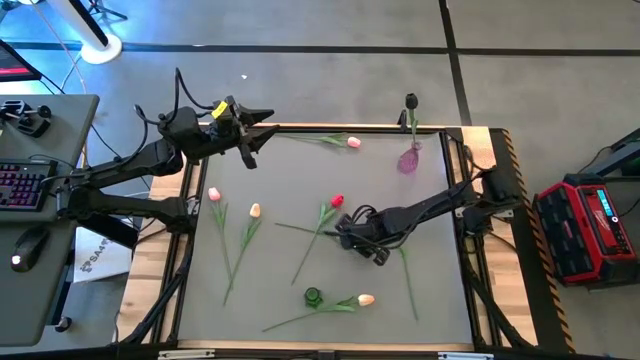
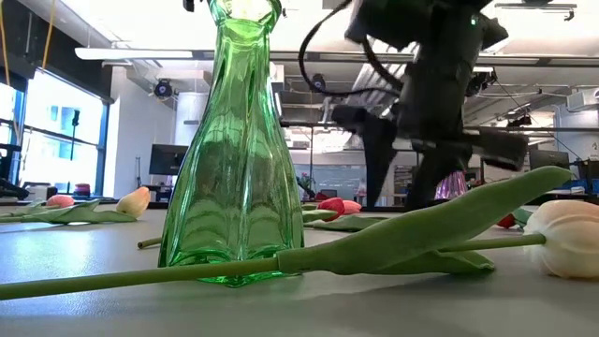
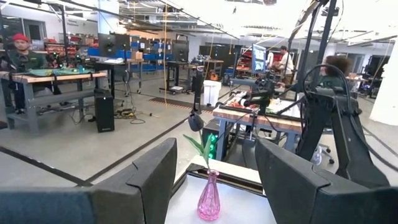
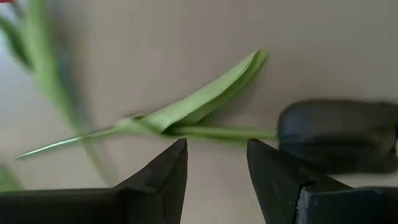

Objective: Sort flowers into vase by color
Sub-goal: Put the black flower into the violet vase

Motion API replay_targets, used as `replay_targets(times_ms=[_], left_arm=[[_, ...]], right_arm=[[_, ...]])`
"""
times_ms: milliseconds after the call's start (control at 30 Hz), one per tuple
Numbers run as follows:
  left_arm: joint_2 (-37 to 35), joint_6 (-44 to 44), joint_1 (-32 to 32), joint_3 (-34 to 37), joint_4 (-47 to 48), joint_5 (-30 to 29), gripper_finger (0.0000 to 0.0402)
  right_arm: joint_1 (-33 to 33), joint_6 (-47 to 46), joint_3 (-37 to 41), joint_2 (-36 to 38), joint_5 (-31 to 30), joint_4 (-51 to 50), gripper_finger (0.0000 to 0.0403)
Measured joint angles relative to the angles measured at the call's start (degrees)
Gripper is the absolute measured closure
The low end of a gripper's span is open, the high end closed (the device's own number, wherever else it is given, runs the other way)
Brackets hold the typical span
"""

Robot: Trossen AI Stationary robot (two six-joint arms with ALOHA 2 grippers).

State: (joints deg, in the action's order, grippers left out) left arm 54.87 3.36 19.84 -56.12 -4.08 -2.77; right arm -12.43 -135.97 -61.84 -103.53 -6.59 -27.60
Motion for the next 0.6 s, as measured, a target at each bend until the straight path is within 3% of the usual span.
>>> replay_targets(times_ms=[300,600], left_arm=[[0.0,0.0,0.0,0.0,0.0,0.0,0.0196],[0.0,0.0,0.0,0.0,0.0,0.0,0.0196]], right_arm=[[0.0,12.0,-0.3,-2.0,2.1,-3.3,0.0249],[0.2,13.4,0.1,0.0,-2.0,-14.4,0.0249]])
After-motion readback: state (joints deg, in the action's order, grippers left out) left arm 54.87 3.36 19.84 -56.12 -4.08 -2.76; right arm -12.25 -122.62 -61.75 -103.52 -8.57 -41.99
